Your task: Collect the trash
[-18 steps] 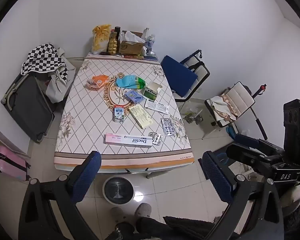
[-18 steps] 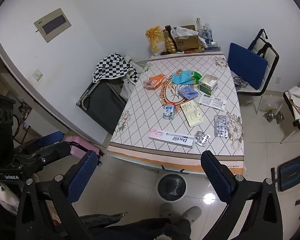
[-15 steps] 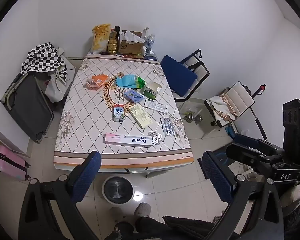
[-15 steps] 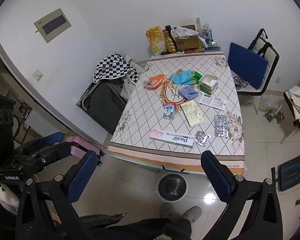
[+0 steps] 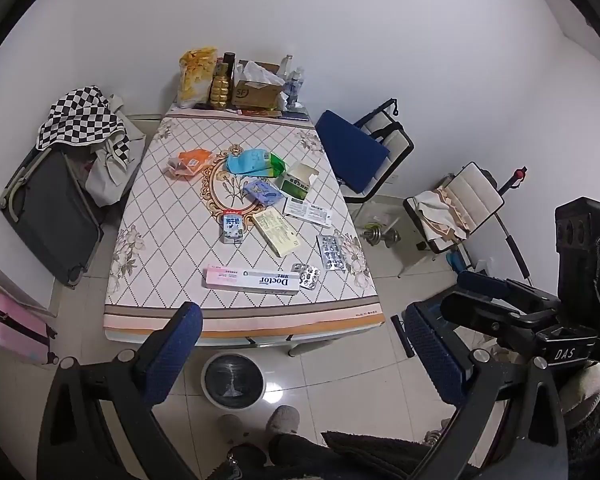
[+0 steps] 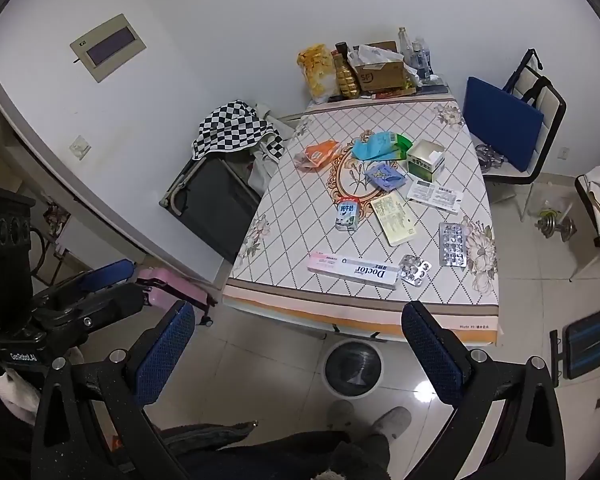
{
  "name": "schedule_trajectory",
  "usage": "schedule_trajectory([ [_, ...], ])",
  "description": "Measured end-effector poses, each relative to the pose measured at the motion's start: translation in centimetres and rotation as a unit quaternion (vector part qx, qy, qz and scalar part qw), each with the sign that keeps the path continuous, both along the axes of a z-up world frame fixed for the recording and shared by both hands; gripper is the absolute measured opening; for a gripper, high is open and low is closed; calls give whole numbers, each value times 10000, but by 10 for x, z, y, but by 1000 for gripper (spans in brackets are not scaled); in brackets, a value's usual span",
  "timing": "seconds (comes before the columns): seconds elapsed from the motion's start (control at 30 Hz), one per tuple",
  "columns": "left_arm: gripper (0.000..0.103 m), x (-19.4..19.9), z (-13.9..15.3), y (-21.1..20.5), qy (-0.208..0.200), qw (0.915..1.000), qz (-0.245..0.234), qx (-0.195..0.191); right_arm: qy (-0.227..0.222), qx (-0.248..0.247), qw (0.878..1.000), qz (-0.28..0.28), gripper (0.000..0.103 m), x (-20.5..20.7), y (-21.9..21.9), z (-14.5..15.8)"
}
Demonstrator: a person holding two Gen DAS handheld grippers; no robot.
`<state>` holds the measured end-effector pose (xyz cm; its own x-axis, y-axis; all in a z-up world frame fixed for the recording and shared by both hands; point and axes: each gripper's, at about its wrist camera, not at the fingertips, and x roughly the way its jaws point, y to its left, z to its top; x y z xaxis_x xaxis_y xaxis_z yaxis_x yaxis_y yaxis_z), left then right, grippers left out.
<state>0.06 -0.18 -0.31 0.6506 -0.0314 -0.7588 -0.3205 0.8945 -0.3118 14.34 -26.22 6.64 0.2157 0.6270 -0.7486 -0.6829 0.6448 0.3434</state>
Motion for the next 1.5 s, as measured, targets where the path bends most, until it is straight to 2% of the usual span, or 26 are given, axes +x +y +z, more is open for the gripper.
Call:
schedule_trajectory([
  [1.5,103,7,11,-2,-4,10000,-11,8,21,16,10000,-1,103,7,5,-1],
])
